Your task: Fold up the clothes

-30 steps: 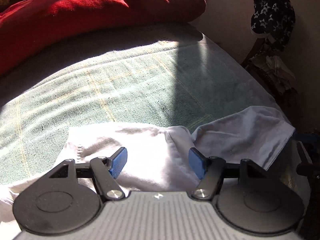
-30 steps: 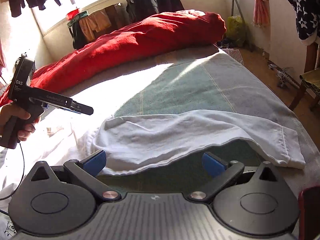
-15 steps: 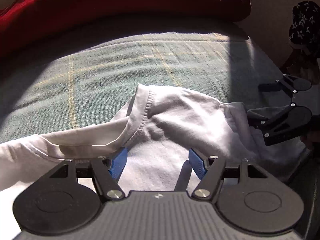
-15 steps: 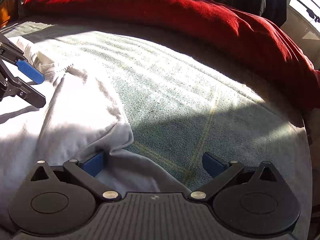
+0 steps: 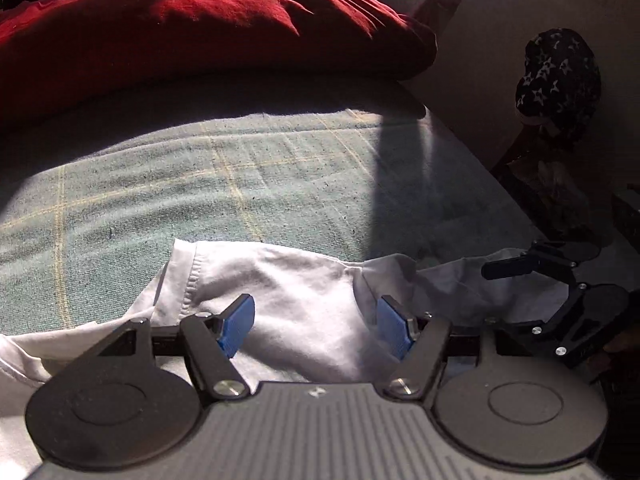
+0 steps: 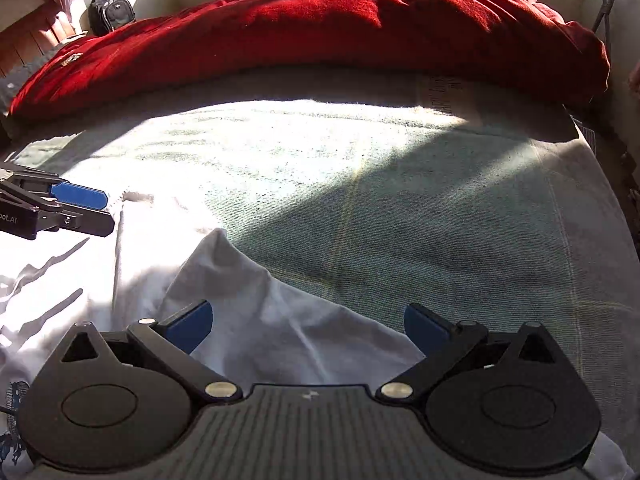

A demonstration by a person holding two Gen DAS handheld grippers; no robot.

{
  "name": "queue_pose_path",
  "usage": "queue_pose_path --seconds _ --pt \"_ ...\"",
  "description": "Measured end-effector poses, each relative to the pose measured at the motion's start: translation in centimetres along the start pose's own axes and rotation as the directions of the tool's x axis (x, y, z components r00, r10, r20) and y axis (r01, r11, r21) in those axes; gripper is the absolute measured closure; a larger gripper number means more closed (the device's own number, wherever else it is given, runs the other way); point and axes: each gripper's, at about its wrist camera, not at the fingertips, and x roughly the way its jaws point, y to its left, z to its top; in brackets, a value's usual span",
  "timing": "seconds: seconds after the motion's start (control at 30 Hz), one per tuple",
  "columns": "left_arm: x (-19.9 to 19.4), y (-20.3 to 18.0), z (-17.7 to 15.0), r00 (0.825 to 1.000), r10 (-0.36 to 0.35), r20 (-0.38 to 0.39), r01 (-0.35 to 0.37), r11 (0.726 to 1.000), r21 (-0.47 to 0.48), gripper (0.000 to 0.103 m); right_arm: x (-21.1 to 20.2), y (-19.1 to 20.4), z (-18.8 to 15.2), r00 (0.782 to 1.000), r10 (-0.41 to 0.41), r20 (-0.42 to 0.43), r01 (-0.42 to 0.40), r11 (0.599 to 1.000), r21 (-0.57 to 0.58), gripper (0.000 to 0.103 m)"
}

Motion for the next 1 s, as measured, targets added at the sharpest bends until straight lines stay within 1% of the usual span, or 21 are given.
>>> queue_pose_path --seconds 0.03,0.07,0.1,0.13,0.17,0.2,0.27,0.3,0.37,0.43,0.47,0.53,0.63,0.77,0.83,0.97,1.0 --pt "0.8 -0.2 0.1 1.0 -0.013 -0.007 0.013 1.0 0.02 0.036 0.2 0.1 -0.8 1.0 0.024 -0.018 -0.024 1.0 0.006 0.0" --pt "1.8 -0.1 0.1 1.0 -0.004 -0.022 0.005 1.0 0.03 0.035 0.4 0.2 -1.5 0.998 0.049 -0.036 -0.048 0.999 0.013 0.0" --pt "2.8 0.1 0.2 0.998 0.043 -0.037 -0.041 0.999 0.032 0.035 0.5 0.0 -2.2 0.998 0.044 -0.046 -0.043 0.999 0.017 0.0" --pt "3.6 0.5 0.2 0.994 0.1 -0.049 -0.099 0.995 0.035 0.036 0.5 -0.4 -2.9 0.999 0.017 -0.049 -0.016 1.0 0.021 0.0" --pt "3.8 0.8 0.4 0.987 0.156 -0.044 -0.154 0.987 0.04 0.038 0.3 -1.0 -3.4 0.999 -0.003 -0.045 0.004 1.0 0.029 0.0" --pt "3.9 1.0 0.6 0.977 0.21 -0.039 -0.209 0.977 0.044 0.038 -0.2 -1.7 -3.7 0.999 -0.025 -0.04 0.027 0.999 0.045 0.0" --pt "3.3 0.9 1.0 0.979 0.202 -0.032 -0.201 0.979 0.028 0.038 -1.3 -3.1 -4.1 0.994 -0.097 -0.046 0.101 0.991 0.09 0.0" --pt "3.0 0.8 1.1 0.98 0.196 -0.029 -0.195 0.98 0.024 0.037 -2.0 -3.7 -4.3 0.993 -0.11 -0.042 0.115 0.986 0.122 0.0" --pt "2.3 0.1 0.9 0.983 0.18 -0.03 -0.179 0.983 0.04 0.037 -4.0 -4.9 -4.7 0.995 -0.096 -0.009 0.096 0.972 0.212 0.0" --pt "1.6 -0.6 0.5 0.985 0.17 -0.03 -0.168 0.984 0.057 0.037 -6.5 -6.2 -5.6 0.996 -0.074 0.045 0.055 0.941 0.333 0.0" --pt "1.2 -1.1 0.2 0.984 0.177 -0.029 -0.174 0.983 0.064 0.037 -7.6 -6.7 -6.2 0.995 -0.066 0.068 0.035 0.921 0.388 0.0" --pt "0.6 -1.7 -0.2 0.983 0.179 -0.029 -0.177 0.983 0.054 0.037 -9.8 -7.7 -7.8 0.991 -0.059 0.117 -0.007 0.867 0.498 0.0" --pt "-0.1 -2.3 -0.8 0.984 0.173 -0.031 -0.172 0.985 0.021 0.037 -11.8 -8.6 -10.5 0.986 -0.062 0.157 -0.047 0.789 0.612 0.0" --pt "-0.2 -3.0 -1.7 0.984 0.171 -0.044 -0.171 0.985 0.008 0.037 -12.5 -9.7 -14.8 0.98 -0.066 0.186 -0.091 0.687 0.721 0.0" --pt "0.2 -3.2 -2.0 0.984 0.169 -0.056 -0.169 0.986 -0.001 0.037 -11.6 -10.5 -16.2 0.977 -0.085 0.195 -0.092 0.658 0.747 0.0" --pt "0.9 -4.1 -2.3 0.986 0.152 -0.07 -0.154 0.988 -0.016 0.037 -9.6 -11.5 -17.5 0.968 -0.116 0.224 -0.101 0.636 0.765 0.0" --pt "1.1 -4.3 -2.4 0.986 0.148 -0.076 -0.15 0.989 -0.015 0.037 -9.3 -11.6 -17.7 0.962 -0.124 0.244 -0.118 0.616 0.779 0.0"
